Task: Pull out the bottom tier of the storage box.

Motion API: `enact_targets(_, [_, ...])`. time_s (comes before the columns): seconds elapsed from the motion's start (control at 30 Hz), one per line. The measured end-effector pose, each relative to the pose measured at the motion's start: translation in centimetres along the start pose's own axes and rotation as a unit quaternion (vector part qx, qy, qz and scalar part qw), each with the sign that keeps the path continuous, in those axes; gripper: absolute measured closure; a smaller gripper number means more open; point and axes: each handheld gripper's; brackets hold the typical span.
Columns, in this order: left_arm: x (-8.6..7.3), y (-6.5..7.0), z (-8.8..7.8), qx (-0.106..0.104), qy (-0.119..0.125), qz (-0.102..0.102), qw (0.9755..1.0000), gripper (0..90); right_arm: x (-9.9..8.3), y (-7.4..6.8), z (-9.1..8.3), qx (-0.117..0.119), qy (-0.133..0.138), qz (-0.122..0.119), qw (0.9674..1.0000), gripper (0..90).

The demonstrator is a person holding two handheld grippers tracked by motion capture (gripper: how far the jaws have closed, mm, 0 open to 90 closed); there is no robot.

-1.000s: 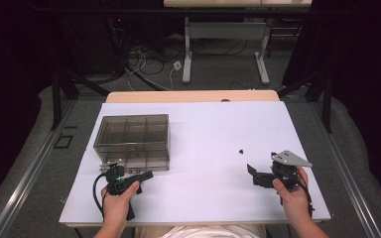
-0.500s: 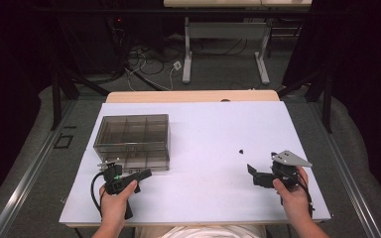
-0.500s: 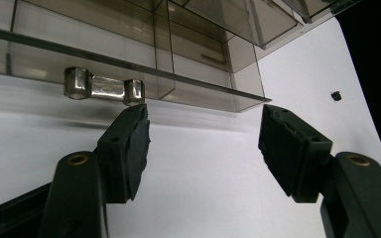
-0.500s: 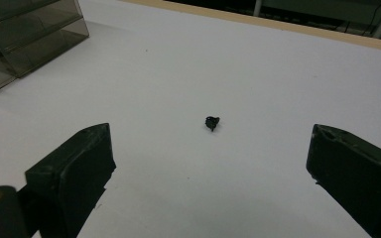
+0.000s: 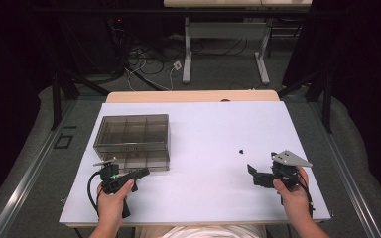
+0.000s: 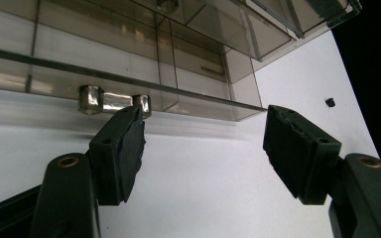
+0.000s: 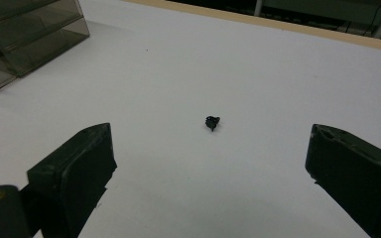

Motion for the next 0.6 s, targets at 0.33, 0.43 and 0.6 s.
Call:
enact_targets(0.33, [0.41,-0.33,-0.60,0.008,0.017,0.009,0.9998,32.2,-0.03,-0.02,0.05,0.000,0.002,0.002,1.0000,5.0])
enact_targets(0.43, [0.52,-0.49,-0.75,0.006,0.023,0.006,0.9997,31.7,-0.01,-0.02,0.00,0.001,-0.001,0.003,1.0000,5.1])
enact_targets(0.6, [0.65,-0.56,-0.96,0.008,0.028,0.014,0.9995,30.1,-0.02,-0.01,0.06,-0.001,0.002,0.001,1.0000,5.1])
Point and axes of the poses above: each handheld gripper's, and its own axes: z roughly forward along the jaws, x roughly out of its top, y roughly to its right, and after that the axes turned 7 degrees about x, right-handed
